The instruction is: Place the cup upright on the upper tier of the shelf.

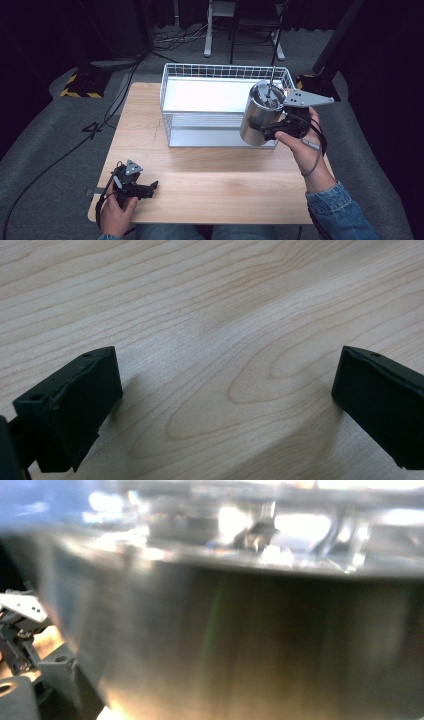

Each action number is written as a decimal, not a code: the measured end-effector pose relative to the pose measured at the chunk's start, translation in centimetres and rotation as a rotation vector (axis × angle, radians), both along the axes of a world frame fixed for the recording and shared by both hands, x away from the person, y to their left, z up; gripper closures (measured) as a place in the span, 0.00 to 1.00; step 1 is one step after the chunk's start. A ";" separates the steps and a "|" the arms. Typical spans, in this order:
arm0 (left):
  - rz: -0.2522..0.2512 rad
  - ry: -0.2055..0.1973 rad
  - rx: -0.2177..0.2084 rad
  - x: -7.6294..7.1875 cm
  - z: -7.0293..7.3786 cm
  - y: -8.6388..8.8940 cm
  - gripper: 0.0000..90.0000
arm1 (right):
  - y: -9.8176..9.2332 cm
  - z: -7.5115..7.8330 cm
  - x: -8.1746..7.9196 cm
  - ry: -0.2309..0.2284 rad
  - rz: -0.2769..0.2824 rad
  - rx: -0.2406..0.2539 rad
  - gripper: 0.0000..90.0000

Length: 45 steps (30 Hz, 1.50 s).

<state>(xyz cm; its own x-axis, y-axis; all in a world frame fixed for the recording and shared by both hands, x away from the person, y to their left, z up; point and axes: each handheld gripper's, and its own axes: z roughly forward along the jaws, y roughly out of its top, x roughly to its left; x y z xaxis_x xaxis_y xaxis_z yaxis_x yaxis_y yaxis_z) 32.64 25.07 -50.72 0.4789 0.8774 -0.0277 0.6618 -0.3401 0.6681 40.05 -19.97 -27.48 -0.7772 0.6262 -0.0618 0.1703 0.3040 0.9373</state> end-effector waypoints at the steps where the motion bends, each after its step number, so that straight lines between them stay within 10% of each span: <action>1: -0.001 0.000 0.001 0.0 0.0 0.0 0.00 | 0.1 0.3 0.2 -0.004 -0.002 0.002 0.04; 17: 0.002 -0.001 -0.003 0.0 0.0 0.0 0.00 | 2.6 3.0 4.3 0.003 -0.019 0.034 0.04; 45: 0.000 0.000 0.000 0.0 0.0 0.0 0.00 | 5.6 1.4 10.8 0.028 -0.089 0.054 0.04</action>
